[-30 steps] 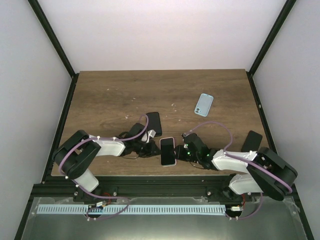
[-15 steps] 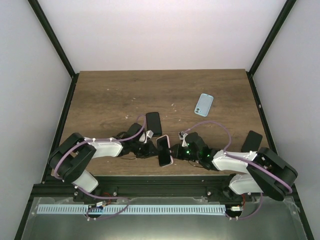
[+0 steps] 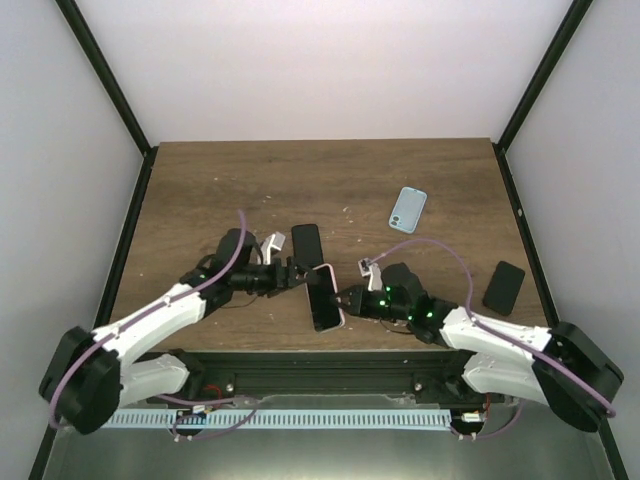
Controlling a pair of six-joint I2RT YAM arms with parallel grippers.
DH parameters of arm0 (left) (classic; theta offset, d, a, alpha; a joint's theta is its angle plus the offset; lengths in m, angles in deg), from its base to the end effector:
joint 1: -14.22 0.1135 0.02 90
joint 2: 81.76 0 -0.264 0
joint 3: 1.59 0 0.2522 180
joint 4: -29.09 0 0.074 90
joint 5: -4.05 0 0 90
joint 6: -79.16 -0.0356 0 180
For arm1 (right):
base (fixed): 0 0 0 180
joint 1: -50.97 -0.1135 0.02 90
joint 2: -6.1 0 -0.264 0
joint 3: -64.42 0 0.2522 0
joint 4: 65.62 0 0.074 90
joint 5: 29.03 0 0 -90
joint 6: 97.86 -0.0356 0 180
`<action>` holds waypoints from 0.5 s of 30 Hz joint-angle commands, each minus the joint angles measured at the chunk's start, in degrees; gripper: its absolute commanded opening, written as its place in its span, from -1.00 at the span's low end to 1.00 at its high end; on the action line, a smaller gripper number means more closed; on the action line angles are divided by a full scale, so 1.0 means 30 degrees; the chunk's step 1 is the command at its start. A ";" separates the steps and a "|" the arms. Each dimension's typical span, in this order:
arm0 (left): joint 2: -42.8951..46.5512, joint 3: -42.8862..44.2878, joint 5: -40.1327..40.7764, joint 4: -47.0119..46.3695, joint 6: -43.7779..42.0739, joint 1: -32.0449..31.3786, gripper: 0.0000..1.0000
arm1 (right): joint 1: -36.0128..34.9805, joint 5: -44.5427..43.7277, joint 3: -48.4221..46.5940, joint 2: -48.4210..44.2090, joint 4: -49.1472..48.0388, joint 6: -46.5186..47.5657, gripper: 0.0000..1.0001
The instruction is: Put the phone into the phone case
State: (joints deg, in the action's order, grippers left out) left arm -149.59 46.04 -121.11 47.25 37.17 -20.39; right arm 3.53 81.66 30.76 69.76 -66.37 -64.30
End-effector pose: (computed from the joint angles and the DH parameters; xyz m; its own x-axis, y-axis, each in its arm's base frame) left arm 0.1842 -0.1520 0.2069 -0.9631 -0.0737 -0.2590 0.1796 0.5406 -0.8219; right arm 0.1361 0.1668 0.1716 -0.9306 0.1391 -0.3385 -0.2208 0.5242 0.8225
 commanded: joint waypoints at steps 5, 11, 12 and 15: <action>0.3613 0.1131 -0.1045 0.2277 -0.0207 0.0310 1.00 | -0.0008 0.0487 -0.1940 -0.3449 -0.1303 -0.0917 -0.99; 0.4148 0.0979 -0.3095 -0.0191 0.1002 0.0301 0.87 | -0.0003 0.0471 -0.2071 -0.4751 -0.2533 -0.1406 -0.99; 0.4153 0.0927 -0.3437 -0.0697 0.1247 0.0314 0.86 | -0.0006 0.0470 -0.2024 -0.4904 -0.2891 -0.1481 -0.99; 0.4147 0.0548 -0.4371 -0.2500 0.2159 0.0298 0.84 | -0.0017 0.0468 -0.1956 -0.5168 -0.3459 -0.1645 -0.99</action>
State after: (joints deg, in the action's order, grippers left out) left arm -137.83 48.36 -128.67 48.15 39.79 -19.76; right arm 3.56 82.47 27.33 56.10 -69.67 -68.00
